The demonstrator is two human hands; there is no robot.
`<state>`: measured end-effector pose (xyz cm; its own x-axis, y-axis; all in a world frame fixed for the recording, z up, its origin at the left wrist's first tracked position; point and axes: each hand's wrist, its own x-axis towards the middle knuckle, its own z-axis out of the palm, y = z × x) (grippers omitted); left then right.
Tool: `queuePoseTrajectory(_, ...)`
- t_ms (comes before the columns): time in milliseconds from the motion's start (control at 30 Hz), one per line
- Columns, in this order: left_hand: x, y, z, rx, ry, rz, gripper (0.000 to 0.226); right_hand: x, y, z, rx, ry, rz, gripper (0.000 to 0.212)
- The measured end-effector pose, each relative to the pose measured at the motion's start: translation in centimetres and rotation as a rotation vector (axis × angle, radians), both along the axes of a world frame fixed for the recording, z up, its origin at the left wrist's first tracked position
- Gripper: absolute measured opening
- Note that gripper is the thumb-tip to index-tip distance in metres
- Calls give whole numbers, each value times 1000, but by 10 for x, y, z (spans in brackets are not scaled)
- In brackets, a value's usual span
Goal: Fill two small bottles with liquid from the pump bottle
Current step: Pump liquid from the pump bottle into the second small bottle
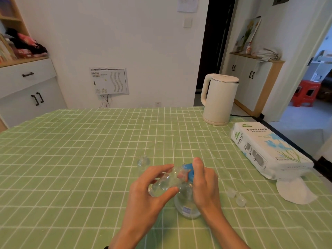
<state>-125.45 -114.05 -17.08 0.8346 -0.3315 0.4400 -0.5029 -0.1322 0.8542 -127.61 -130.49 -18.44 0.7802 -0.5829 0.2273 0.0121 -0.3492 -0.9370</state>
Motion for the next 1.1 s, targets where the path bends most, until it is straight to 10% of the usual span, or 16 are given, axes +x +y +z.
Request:
queuePoseTrajectory(300, 2, 0, -6, 20, -21, 24, 56, -1, 2, 9, -85, -63, -7, 50)
queuePoseTrajectory(533, 2, 0, -4, 12, -20, 25, 56, 0, 0, 2, -23, 22, 19, 95)
queuePoseTrajectory(1100, 3, 0, -8, 20, -32, 29, 57, 0, 1, 7, -34, -13, 29, 73)
